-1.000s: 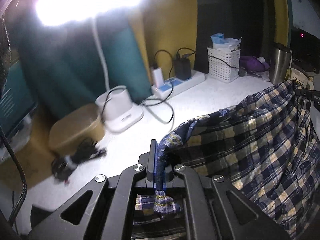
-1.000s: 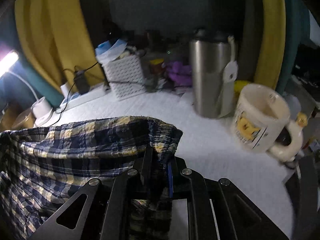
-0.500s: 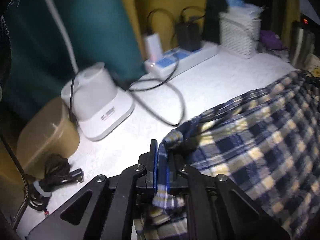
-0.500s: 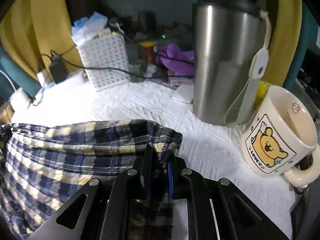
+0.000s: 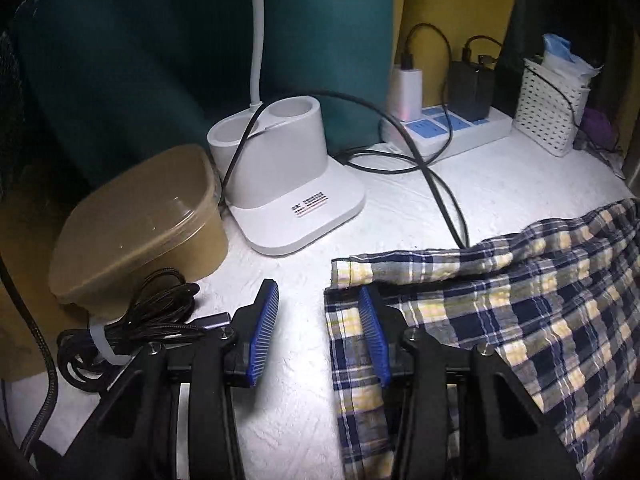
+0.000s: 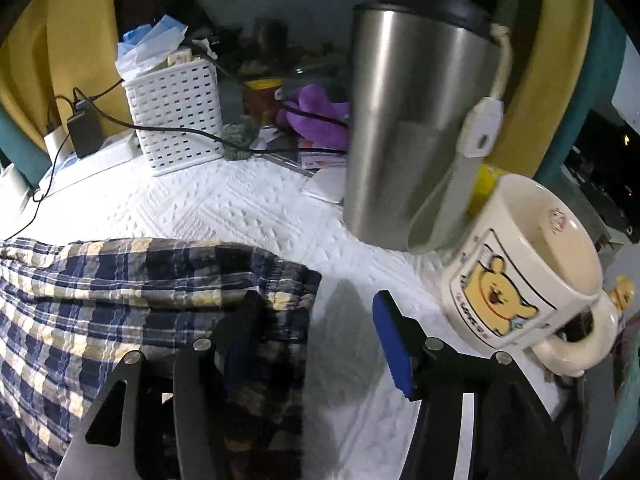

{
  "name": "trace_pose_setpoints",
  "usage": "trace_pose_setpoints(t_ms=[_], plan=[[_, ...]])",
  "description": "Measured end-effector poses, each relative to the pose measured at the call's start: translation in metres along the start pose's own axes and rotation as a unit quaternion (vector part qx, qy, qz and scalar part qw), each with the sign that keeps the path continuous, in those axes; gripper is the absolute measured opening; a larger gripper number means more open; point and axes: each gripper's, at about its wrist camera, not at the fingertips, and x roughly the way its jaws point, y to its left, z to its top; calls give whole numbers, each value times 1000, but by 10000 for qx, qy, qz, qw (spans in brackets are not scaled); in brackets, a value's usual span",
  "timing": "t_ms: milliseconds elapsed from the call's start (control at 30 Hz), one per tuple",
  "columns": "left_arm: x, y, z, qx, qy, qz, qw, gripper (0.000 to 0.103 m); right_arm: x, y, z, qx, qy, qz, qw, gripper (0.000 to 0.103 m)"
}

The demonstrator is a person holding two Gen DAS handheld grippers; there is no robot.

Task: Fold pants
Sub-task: 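Open both grippers and release the plaid fabric onto the table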

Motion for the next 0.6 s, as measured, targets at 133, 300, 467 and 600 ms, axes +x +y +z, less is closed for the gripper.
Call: trace_pose_setpoints(t_ms=[133, 300, 467, 600], plan=[[-7, -8, 3, 287, -172, -225, 9992, 58, -18, 3, 2, -64, -217, 61, 9997, 59], [11, -17, 12, 398, -8, -158, 9991, 58, -15, 9, 4, -139, -118, 56, 9998, 59], [-6, -9, 13, 169, -108, -136, 9997, 58, -27, 11, 2, -212, -123, -2, 9997, 59], [-39, -7, 6, 207, -289, -196, 9992, 67, -53, 5, -4, -180, -280, -72, 9994, 59]])
